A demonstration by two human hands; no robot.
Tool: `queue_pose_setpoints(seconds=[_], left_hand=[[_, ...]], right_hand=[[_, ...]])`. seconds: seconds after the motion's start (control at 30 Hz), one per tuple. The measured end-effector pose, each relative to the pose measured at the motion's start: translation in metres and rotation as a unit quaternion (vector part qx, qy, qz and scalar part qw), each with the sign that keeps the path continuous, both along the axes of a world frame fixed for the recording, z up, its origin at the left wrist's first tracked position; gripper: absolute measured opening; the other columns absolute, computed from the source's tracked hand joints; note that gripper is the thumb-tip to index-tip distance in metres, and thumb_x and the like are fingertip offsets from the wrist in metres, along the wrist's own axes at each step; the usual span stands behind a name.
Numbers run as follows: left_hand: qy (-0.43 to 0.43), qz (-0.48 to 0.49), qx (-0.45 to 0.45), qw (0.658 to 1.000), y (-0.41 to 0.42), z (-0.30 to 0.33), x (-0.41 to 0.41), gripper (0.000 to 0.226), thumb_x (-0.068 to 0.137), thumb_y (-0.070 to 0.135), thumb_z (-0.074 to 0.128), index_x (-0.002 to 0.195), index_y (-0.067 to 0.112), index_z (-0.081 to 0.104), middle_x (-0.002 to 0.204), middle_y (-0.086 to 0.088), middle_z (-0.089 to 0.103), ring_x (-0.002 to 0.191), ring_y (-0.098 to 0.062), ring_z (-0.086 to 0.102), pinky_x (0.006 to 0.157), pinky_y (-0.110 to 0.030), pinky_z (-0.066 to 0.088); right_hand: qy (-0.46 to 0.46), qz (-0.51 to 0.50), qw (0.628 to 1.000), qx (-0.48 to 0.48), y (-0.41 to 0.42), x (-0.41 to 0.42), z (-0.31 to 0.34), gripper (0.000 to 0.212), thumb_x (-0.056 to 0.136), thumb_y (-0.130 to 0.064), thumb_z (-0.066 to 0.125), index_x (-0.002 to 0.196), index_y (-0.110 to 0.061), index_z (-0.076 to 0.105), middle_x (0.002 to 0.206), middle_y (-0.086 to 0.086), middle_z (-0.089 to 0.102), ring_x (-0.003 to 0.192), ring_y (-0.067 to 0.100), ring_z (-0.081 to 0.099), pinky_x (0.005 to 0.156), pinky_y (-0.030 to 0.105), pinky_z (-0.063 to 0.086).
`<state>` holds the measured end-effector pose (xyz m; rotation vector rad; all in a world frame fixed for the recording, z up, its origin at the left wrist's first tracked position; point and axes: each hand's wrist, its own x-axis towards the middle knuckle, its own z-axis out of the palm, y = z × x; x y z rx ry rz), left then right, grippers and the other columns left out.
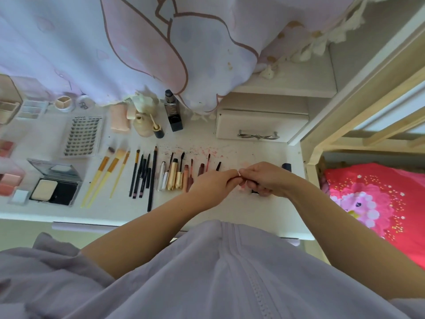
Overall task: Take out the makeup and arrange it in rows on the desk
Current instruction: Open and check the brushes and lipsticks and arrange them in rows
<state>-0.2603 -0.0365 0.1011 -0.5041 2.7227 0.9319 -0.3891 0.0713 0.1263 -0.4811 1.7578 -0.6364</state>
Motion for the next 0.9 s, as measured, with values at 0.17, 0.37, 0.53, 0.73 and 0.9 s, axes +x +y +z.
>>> queue_pose_setpoints(seconds=[0.17, 0.37, 0.53, 0.73, 0.9], left_hand=[[-0.030, 0.074, 0.125, 0.989, -0.009, -0.012, 0.002, 0.024, 0.102, 0.025, 0.029, 0.112, 0.010, 0.045, 0.067, 0.002, 0.047, 0.056, -0.012, 0.044, 0.051, -0.026, 0.034], [-0.026, 0.198, 0.167, 0.965, -0.025, -0.012, -0.035, 0.016, 0.098, 0.018, 0.041, 0.096, 0.009, 0.055, 0.085, -0.002, 0.070, 0.059, -0.008, 0.052, 0.055, -0.020, 0.041], [-0.058, 0.152, 0.046, 0.986, -0.040, -0.019, -0.055, 0.037, 0.093, 0.029, 0.049, 0.062, 0.008, 0.049, 0.056, -0.003, 0.046, 0.051, -0.016, 0.043, 0.049, -0.025, 0.036], [-0.100, 0.114, -0.044, 0.987, -0.042, -0.033, -0.060, 0.043, 0.092, 0.037, 0.049, 0.057, 0.014, 0.044, 0.058, -0.001, 0.048, 0.060, -0.020, 0.052, 0.053, -0.028, 0.038], [-0.125, 0.070, -0.129, 0.981, -0.041, -0.039, -0.063, 0.037, 0.094, 0.041, 0.045, 0.074, 0.011, 0.053, 0.082, -0.007, 0.058, 0.080, -0.022, 0.054, 0.061, -0.033, 0.043]], right_hand=[[0.031, -0.110, 0.993, 0.004, 0.023, -0.010, -0.002, 0.028, 0.099, -0.023, 0.044, 0.094, -0.006, 0.066, 0.065, 0.000, 0.056, 0.055, 0.011, 0.044, 0.047, 0.016, 0.035], [0.042, -0.147, 0.988, 0.018, 0.026, 0.002, -0.013, 0.026, 0.095, -0.006, 0.042, 0.109, -0.012, 0.063, 0.085, -0.001, 0.067, 0.067, 0.009, 0.054, 0.057, 0.019, 0.042], [0.094, -0.111, 0.989, 0.032, -0.006, 0.031, -0.025, 0.016, 0.099, -0.022, 0.040, 0.099, -0.012, 0.053, 0.083, -0.005, 0.069, 0.066, 0.009, 0.059, 0.055, 0.021, 0.045], [0.290, 0.022, 0.948, 0.132, -0.036, 0.049, -0.039, 0.019, 0.098, -0.014, 0.036, 0.085, -0.001, 0.040, 0.112, 0.012, 0.064, 0.096, 0.024, 0.063, 0.067, 0.028, 0.045], [0.348, 0.087, 0.925, 0.128, -0.037, 0.052, -0.050, 0.028, 0.100, -0.011, 0.032, 0.116, -0.003, 0.054, 0.096, 0.006, 0.059, 0.104, 0.026, 0.059, 0.078, 0.033, 0.044]])
